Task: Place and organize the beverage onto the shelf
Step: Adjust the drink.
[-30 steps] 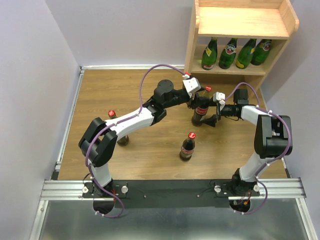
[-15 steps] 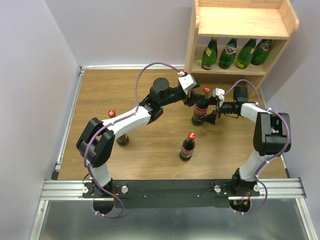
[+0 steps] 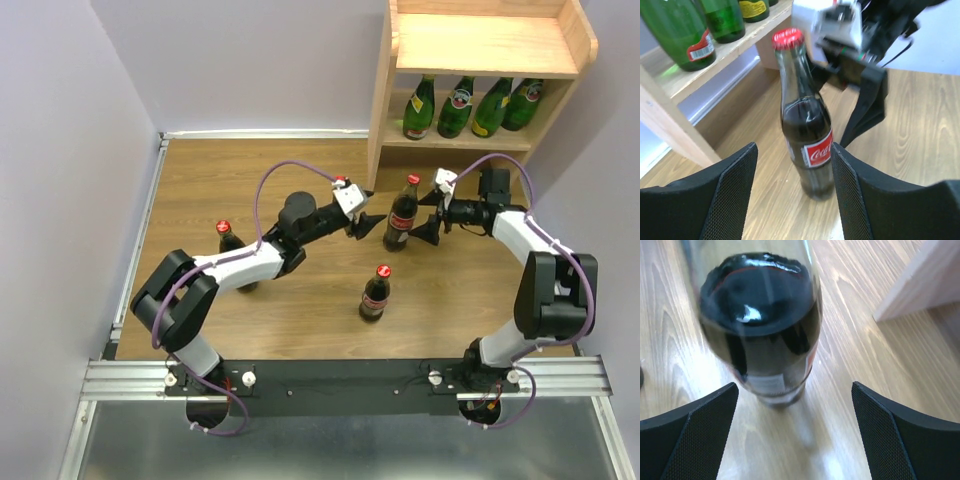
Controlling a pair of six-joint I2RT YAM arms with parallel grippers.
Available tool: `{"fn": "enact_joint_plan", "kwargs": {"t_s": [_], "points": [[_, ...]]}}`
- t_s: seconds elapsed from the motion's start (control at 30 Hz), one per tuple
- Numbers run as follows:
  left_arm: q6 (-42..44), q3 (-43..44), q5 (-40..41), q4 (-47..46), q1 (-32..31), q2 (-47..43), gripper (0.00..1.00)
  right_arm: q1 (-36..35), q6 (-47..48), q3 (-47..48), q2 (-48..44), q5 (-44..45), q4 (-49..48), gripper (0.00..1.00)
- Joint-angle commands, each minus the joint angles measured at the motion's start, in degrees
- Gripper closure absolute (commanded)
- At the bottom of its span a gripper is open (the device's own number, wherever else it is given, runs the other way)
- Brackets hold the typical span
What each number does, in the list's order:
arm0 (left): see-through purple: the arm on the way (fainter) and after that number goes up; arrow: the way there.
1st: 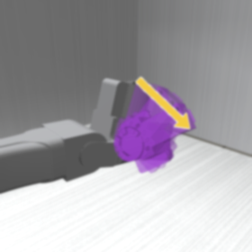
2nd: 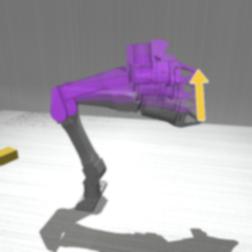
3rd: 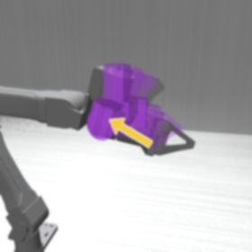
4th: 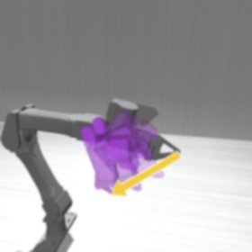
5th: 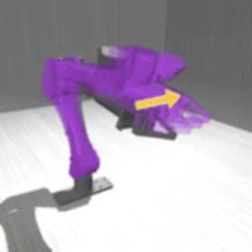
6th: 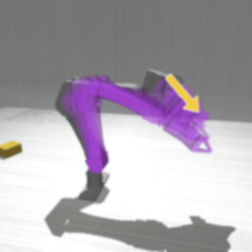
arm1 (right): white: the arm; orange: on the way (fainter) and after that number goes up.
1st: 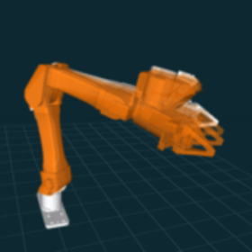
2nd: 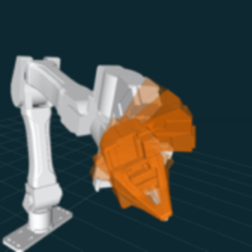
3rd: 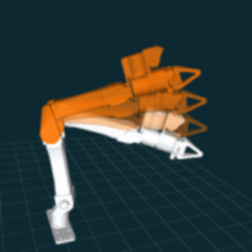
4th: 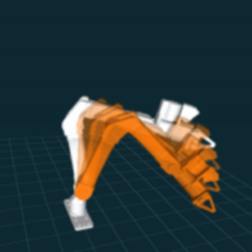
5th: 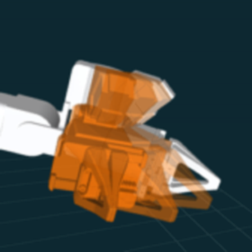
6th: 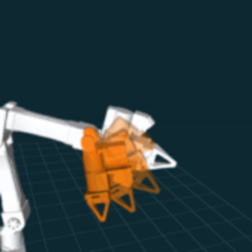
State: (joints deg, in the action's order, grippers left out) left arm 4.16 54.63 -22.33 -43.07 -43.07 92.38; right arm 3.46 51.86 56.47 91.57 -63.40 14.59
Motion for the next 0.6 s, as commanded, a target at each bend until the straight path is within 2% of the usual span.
{"fn": "enact_joint_plan", "kwargs": {"t_s": [0.0,0.13,0.27,0.4,0.47,0.57], "points": [[3.4,-5.4,2.7,-13.3,0.3,-2.7,0.32,1.1,-4.3,-2.0,-6.2,4.2,4.4,0.0],[4.1,-8.7,2.9,-19.7,0.4,-2.6,0.3,1.1,-10.4,-1.5,-11.0,6.3,4.7,0.0],[4.9,-12.8,2.3,-28.5,0.4,-1.7,0.28,1.1,-22.6,2.3,-13.3,7.1,4.7,0.0],[5.8,-18.1,1.7,-42.8,0.4,0.6,0.27,1.1,-30.6,6.5,-12.2,5.5,4.7,0.0],[5.4,-18.6,1.8,-44.9,0.4,1.1,0.27,1.0,-33.2,8.6,-11.6,5.1,4.6,0.0],[5.5,-17.4,1.3,-43.4,0.4,1.9,0.27,0.6,-35.1,10.8,-10.5,5.6,4.2,0.0]]}}
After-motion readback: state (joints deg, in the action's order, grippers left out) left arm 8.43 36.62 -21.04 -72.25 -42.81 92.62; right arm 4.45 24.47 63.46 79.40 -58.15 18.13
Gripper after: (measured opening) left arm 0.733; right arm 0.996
